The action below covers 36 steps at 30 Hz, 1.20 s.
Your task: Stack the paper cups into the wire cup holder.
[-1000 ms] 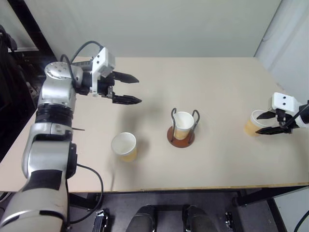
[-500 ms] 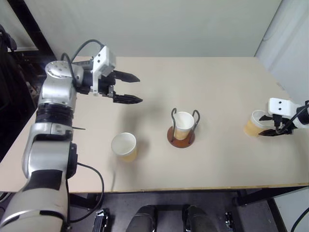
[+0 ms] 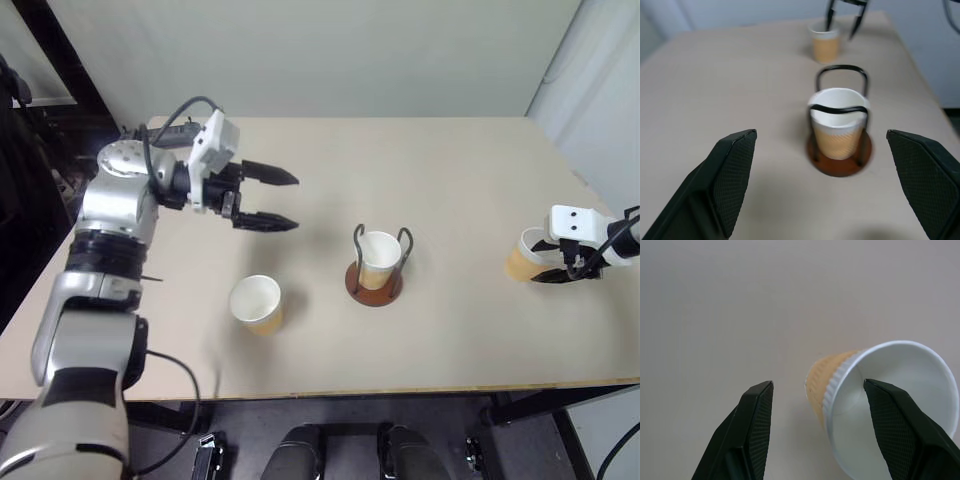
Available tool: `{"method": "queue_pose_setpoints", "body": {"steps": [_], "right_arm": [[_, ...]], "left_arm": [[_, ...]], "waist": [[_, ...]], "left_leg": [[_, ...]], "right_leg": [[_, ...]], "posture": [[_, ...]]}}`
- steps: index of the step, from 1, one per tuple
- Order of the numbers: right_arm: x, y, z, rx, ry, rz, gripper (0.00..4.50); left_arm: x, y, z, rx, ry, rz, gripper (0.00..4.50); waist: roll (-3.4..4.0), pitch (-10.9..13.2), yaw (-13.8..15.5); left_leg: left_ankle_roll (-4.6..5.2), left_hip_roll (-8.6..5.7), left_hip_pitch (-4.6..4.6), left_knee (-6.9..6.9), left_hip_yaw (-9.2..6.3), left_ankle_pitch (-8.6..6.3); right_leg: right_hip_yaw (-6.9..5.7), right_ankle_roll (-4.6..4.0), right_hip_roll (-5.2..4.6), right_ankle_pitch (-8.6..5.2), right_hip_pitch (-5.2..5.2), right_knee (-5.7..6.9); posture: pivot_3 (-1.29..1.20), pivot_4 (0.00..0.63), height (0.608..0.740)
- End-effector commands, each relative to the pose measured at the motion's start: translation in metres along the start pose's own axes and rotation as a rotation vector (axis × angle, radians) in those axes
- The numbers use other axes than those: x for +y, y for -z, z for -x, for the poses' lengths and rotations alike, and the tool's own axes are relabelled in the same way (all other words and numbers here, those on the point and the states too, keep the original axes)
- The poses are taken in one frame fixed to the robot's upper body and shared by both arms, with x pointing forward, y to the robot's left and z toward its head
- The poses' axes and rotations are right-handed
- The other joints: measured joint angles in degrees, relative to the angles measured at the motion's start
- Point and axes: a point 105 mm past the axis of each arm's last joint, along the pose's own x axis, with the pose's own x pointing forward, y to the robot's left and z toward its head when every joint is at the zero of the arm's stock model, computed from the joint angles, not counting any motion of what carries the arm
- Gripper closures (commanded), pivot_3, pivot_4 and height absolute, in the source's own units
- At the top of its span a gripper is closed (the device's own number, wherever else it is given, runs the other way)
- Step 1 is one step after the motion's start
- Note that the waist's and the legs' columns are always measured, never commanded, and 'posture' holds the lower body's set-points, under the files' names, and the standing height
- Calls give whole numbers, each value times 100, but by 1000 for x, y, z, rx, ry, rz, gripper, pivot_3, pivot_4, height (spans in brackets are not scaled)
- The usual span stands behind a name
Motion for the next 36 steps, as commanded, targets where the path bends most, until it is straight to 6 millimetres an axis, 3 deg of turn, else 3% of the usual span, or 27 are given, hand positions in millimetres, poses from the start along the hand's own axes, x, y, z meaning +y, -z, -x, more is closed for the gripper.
{"method": "queue_pose_setpoints", "body": {"steps": [1,8,22,25,31,36], "right_arm": [[-7,-9,9,-12,30,34,1553],[-7,-10,7,-12,23,38,1553],[-5,-14,2,-26,9,37,1553],[-6,-14,2,-12,5,42,2196],[-3,-11,1,12,-22,55,4384],[1,-9,1,31,-49,60,4450]], "left_arm": [[-17,-10,-1,-5,104,-35,51],[-24,-11,-8,-15,155,-50,51],[-23,-14,-13,-15,161,-60,51],[-23,-14,-13,-12,160,-61,0],[-23,-13,-14,-10,161,-63,0],[-24,-13,-14,-12,162,-61,0]], "waist": [[0,0,2],[1,0,7],[1,0,-8],[1,0,-7],[1,0,-7],[1,0,-7]], "left_leg": [[0,0,-1,0,-1,0],[-69,-1,0,4,-2,-36],[-54,0,2,3,-3,-19],[-55,0,2,3,-3,-20],[-58,0,2,1,-4,-22],[-69,0,1,1,-4,-28]], "right_leg": [[0,-1,0,0,0,-1],[0,-10,-1,6,2,1],[0,-14,0,9,2,-2],[0,-14,0,9,2,-2],[0,-14,0,8,2,-3],[0,-14,0,8,2,-3]], "posture": [[0,150,740],[0,150,740],[0,150,740],[0,150,740],[0,150,740],[0,150,740]]}}
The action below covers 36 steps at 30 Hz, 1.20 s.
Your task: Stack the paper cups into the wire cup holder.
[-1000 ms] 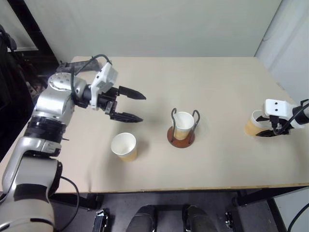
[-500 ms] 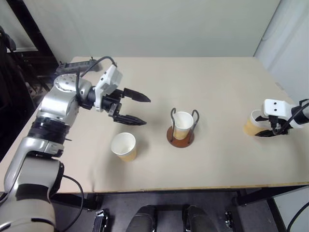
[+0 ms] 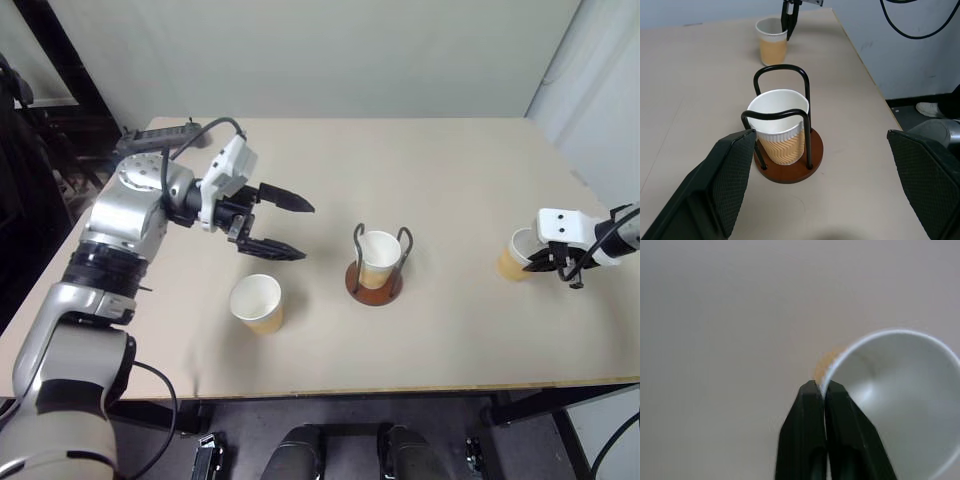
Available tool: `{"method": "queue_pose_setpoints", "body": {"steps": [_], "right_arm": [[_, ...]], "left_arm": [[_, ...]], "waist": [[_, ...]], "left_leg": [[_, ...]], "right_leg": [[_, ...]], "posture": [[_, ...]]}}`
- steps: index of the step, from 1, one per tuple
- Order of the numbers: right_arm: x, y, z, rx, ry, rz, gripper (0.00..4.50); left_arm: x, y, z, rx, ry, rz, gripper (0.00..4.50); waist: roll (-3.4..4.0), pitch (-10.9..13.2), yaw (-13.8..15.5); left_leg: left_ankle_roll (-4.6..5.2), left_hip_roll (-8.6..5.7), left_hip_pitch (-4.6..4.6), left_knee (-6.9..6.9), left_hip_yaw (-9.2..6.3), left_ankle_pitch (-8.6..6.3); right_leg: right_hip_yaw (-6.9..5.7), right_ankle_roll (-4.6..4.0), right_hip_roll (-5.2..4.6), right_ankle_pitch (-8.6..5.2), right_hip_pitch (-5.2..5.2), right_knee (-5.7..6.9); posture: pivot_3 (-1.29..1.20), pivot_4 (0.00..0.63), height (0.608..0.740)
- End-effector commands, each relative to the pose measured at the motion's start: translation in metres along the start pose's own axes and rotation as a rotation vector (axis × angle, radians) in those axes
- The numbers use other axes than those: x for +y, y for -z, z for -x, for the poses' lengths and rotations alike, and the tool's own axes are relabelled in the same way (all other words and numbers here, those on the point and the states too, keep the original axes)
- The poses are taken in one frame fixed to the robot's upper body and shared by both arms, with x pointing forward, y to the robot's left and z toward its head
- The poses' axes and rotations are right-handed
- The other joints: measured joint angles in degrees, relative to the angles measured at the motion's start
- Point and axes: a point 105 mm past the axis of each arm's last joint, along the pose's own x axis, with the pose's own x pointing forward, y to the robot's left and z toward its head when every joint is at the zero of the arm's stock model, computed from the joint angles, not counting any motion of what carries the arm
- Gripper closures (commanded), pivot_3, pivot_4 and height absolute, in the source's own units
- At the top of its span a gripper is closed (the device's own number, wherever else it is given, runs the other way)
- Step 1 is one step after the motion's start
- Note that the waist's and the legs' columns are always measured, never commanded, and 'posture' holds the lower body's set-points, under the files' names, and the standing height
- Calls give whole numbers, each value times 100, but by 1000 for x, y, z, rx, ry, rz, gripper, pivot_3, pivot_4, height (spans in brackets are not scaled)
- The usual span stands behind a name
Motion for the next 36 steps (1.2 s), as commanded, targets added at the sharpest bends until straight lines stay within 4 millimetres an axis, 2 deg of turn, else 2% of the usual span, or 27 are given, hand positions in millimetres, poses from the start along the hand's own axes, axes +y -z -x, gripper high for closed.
{"method": "queue_pose_setpoints", "body": {"steps": [1,8,24,36], "right_arm": [[-2,-2,10,14,3,17,4450],[2,-20,15,-49,-52,-4,4450],[13,-67,38,-132,-96,85,4450],[10,-129,77,-223,-46,234,4450]], "left_arm": [[-3,-13,2,-6,30,-57,0],[-2,-11,1,-6,27,-60,0],[2,-8,-1,-3,22,-74,0],[4,1,-4,19,27,-75,0]], "waist": [[0,0,0],[0,0,-3],[5,3,-2],[7,4,-3]], "left_leg": [[0,0,0,0,0,0],[-1,0,0,-2,0,-1],[1,-1,-4,-7,-3,-1],[6,-1,-7,-9,-6,-2]], "right_leg": [[0,0,0,0,0,0],[0,-1,0,-1,0,-1],[0,2,2,-18,-2,-4],[-1,-2,3,-28,-6,-4]], "posture": [[0,150,740],[0,150,740],[0,150,740],[0,150,740]]}}
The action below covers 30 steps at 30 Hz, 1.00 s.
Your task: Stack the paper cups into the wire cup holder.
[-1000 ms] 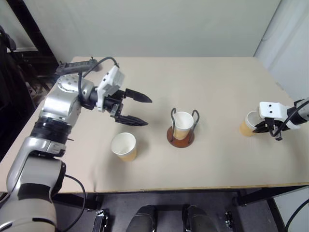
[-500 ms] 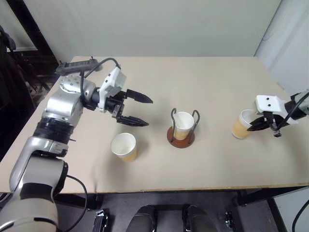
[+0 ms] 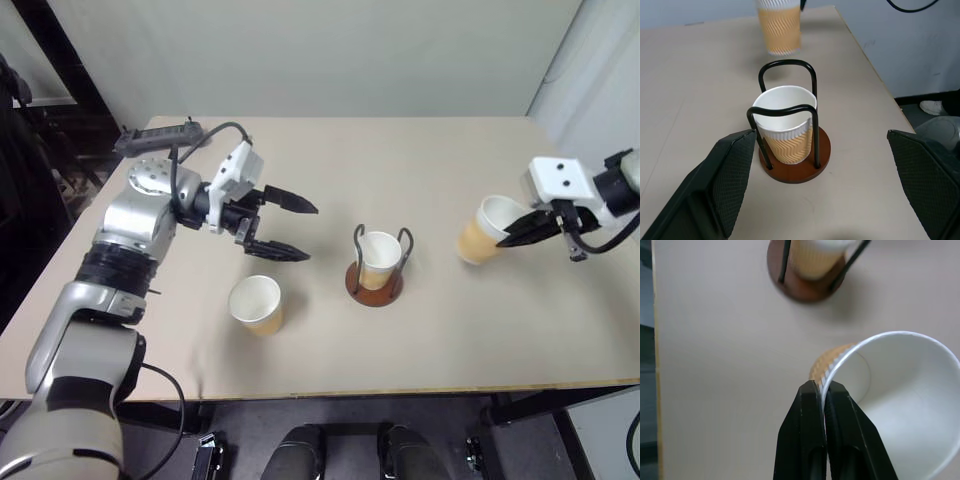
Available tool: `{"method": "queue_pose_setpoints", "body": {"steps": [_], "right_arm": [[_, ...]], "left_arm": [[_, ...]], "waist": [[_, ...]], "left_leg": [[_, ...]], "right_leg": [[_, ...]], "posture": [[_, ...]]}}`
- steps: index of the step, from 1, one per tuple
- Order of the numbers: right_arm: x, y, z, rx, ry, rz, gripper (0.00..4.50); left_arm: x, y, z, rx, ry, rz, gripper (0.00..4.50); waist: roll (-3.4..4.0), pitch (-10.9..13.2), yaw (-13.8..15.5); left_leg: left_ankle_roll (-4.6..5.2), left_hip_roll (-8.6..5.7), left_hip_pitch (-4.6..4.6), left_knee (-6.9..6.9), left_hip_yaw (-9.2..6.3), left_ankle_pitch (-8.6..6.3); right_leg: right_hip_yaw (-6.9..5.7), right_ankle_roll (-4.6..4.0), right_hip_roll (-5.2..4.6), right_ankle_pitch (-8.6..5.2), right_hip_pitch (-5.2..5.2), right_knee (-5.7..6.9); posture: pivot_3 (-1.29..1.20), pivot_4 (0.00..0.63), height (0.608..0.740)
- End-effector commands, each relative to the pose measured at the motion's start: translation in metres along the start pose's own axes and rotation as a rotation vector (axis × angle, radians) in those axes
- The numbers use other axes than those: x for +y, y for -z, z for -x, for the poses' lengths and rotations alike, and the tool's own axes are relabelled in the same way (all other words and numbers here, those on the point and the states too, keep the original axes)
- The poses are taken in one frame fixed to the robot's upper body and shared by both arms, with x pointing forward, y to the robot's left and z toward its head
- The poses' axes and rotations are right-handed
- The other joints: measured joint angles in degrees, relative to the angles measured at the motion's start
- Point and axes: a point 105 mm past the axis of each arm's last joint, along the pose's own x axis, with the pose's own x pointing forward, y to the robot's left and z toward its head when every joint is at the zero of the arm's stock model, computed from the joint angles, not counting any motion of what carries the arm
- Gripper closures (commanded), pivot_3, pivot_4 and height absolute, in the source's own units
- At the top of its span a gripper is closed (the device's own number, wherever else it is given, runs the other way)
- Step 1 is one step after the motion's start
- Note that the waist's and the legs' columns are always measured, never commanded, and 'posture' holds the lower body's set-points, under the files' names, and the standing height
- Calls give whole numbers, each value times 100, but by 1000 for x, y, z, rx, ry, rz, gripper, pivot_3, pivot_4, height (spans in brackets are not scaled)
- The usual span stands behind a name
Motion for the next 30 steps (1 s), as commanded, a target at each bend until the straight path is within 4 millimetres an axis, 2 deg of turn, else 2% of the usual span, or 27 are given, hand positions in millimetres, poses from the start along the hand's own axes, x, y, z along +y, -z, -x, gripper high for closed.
{"method": "queue_pose_setpoints", "body": {"steps": [1,9,19,30], "right_arm": [[-3,-22,13,-13,22,69,4450],[-11,-58,15,-33,19,179,4450],[-15,-103,-4,-107,-21,278,4450],[-15,-115,-17,-137,-48,304,4450]], "left_arm": [[0,-6,2,18,29,-53,0],[4,1,-6,39,44,-58,0],[9,7,-18,37,68,-66,0],[9,9,-21,32,70,-76,0]], "waist": [[0,0,0],[0,0,-2],[0,0,5],[0,0,17]], "left_leg": [[2,0,0,0,0,-1],[27,0,-3,1,-4,0],[37,1,-9,1,-6,-2],[35,2,-12,3,-9,-2]], "right_leg": [[0,-1,0,-4,0,1],[-2,-3,1,-16,-7,2],[-7,-10,1,-23,-17,5],[-12,-16,1,-27,-19,11]], "posture": [[0,150,740],[0,150,740],[0,150,740],[0,150,740]]}}
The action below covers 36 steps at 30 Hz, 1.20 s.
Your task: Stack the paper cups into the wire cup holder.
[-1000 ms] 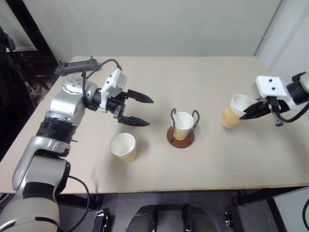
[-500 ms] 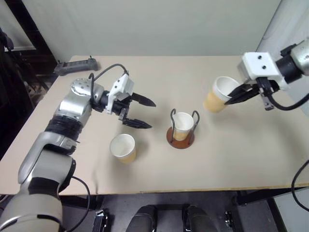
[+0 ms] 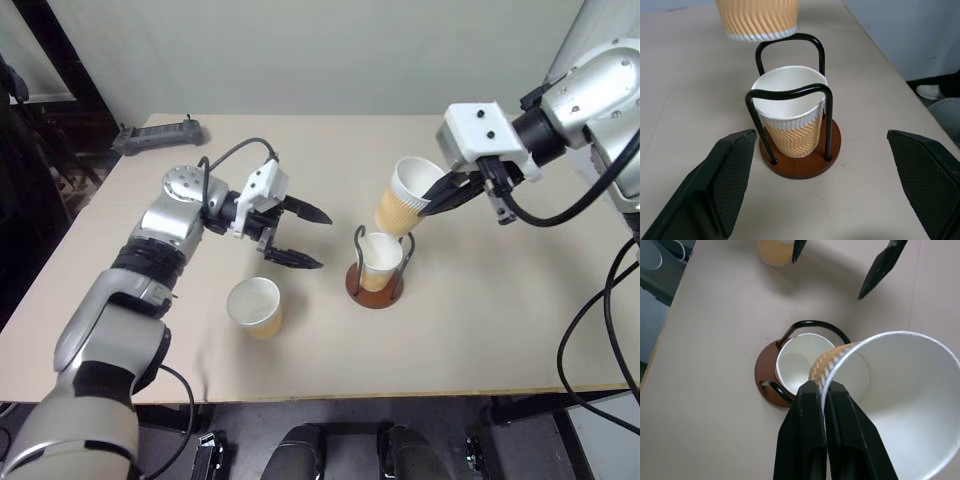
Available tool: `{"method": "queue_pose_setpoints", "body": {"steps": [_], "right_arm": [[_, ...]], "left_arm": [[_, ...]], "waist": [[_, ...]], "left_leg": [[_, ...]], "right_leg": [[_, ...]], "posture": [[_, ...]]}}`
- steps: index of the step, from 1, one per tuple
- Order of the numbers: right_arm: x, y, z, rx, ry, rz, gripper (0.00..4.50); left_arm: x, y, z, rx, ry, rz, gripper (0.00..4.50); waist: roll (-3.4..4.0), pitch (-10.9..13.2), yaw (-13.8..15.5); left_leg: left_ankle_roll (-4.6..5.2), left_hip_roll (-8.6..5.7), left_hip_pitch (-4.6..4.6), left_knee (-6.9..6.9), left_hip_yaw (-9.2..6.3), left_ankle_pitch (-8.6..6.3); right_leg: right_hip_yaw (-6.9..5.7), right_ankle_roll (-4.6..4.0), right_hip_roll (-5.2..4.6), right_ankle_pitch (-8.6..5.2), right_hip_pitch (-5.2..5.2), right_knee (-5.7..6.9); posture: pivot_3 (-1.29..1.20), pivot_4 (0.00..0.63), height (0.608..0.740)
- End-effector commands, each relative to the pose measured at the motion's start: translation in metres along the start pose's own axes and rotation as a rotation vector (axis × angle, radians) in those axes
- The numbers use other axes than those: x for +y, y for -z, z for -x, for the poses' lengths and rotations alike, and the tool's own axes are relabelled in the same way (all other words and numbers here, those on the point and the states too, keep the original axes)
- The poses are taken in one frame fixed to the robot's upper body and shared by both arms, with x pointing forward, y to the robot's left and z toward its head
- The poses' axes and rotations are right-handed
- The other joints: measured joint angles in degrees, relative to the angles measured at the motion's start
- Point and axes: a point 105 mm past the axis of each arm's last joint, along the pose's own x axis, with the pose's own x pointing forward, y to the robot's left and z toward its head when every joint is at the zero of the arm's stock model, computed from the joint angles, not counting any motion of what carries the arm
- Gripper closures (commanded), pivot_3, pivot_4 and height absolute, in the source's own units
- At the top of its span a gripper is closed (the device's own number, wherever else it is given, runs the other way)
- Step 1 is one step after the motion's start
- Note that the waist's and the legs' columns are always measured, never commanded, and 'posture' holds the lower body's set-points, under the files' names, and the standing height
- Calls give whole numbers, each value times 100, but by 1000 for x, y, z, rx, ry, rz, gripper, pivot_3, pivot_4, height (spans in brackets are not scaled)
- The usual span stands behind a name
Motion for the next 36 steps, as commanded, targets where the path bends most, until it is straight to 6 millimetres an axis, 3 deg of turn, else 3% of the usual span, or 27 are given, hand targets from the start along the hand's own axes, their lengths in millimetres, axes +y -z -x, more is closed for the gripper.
{"method": "queue_pose_setpoints", "body": {"steps": [1,16,36], "right_arm": [[0,-7,1,-2,5,27,4450],[8,-12,-27,-69,-49,19,4450],[7,-10,-37,-66,-57,54,4450]], "left_arm": [[0,-10,4,-3,24,-50,0],[-3,-11,11,5,15,-52,0],[-4,-14,14,7,10,-53,0]], "waist": [[0,0,-1],[0,0,-7],[0,0,-10]], "left_leg": [[0,0,1,0,0,0],[-2,0,4,7,0,9],[-8,0,9,8,0,21]], "right_leg": [[0,0,0,0,0,1],[-1,-1,0,0,-1,16],[-1,-12,0,-6,-7,47]], "posture": [[0,150,740],[0,150,740],[0,150,740]]}}
